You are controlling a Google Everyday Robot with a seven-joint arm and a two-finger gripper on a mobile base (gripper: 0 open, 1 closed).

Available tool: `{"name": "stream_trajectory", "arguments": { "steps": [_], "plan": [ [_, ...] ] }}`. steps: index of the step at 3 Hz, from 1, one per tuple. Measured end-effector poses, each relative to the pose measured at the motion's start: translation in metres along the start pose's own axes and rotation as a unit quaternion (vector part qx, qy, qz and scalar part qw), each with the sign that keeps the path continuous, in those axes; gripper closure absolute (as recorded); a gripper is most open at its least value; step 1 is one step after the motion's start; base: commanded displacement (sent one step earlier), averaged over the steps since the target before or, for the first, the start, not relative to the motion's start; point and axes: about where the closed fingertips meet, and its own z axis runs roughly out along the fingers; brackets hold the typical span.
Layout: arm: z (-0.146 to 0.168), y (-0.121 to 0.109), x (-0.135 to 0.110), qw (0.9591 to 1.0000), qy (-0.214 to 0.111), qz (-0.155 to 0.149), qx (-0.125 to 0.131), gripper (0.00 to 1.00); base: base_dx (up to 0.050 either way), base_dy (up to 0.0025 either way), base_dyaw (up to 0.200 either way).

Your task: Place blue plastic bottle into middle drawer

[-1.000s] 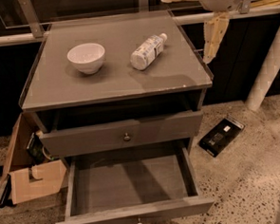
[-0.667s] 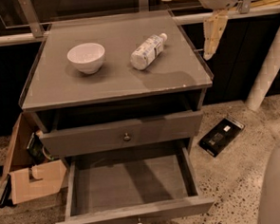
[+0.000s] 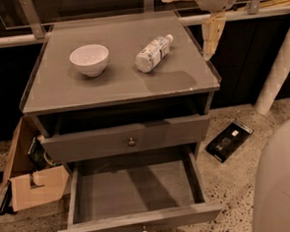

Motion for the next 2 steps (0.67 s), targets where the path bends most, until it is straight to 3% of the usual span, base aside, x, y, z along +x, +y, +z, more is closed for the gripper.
{"name": "stream_trajectory", "arguments": {
  "steps": [2],
  "plan": [
    [0.024, -0.006, 0.002, 0.9996, -0.025, -0.011, -0.004, 0.00, 0.000, 0.00000, 0.000]
  ]
}}
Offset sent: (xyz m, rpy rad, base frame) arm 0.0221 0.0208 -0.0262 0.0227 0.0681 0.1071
